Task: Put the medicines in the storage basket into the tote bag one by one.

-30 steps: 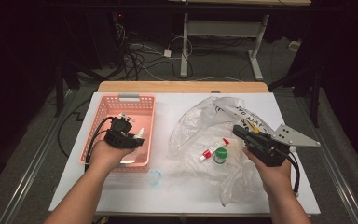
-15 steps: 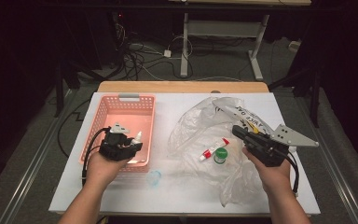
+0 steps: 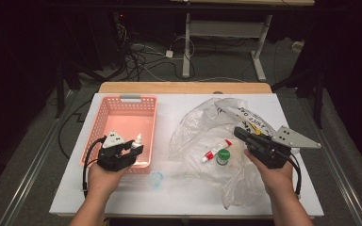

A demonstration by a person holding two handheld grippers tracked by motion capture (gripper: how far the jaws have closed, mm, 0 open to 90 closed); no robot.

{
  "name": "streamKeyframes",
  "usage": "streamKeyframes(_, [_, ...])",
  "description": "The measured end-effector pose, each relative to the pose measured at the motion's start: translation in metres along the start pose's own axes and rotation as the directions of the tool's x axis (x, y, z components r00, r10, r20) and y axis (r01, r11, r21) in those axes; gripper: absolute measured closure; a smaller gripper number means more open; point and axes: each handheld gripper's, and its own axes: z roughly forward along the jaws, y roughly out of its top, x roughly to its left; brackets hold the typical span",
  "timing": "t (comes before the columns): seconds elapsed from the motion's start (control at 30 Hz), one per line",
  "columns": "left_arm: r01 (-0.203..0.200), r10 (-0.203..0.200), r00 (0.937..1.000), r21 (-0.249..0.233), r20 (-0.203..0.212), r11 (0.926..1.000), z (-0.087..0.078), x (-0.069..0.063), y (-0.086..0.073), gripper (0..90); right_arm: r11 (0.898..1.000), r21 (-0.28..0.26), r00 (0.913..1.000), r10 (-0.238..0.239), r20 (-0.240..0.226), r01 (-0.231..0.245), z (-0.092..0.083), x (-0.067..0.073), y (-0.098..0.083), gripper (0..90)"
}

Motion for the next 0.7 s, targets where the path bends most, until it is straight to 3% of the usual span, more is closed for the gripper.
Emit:
streamKeyframes(0.07, [0.013,-0.013,0.9998,-0.012,0.012,0.9998,-0.001,-0.001,0.000,58.2,1.000,0.004,1.0000,-0.001,-0.001,0.001,0.001,0.001,0.000,90.0])
streamKeyframes(0.23, [-0.012,0.013,0.9992,-0.039,0.038,0.9992,-0.004,-0.010,0.005,58.2,1.000,0.003,1.0000,-0.004,-0.006,0.004,0.001,0.003,0.000,90.0])
streamKeyframes(0.33, [-0.003,0.007,0.9981,-0.059,0.062,0.9982,-0.006,-0.014,0.008,58.2,1.000,0.003,1.0000,-0.001,-0.008,0.001,0.001,0.003,0.000,90.0])
streamKeyframes(0.7, [-0.053,0.065,0.9916,-0.114,0.112,0.9921,-0.008,-0.040,0.015,58.2,1.000,-0.004,1.0000,-0.003,-0.004,0.003,-0.001,0.001,0.002,90.0])
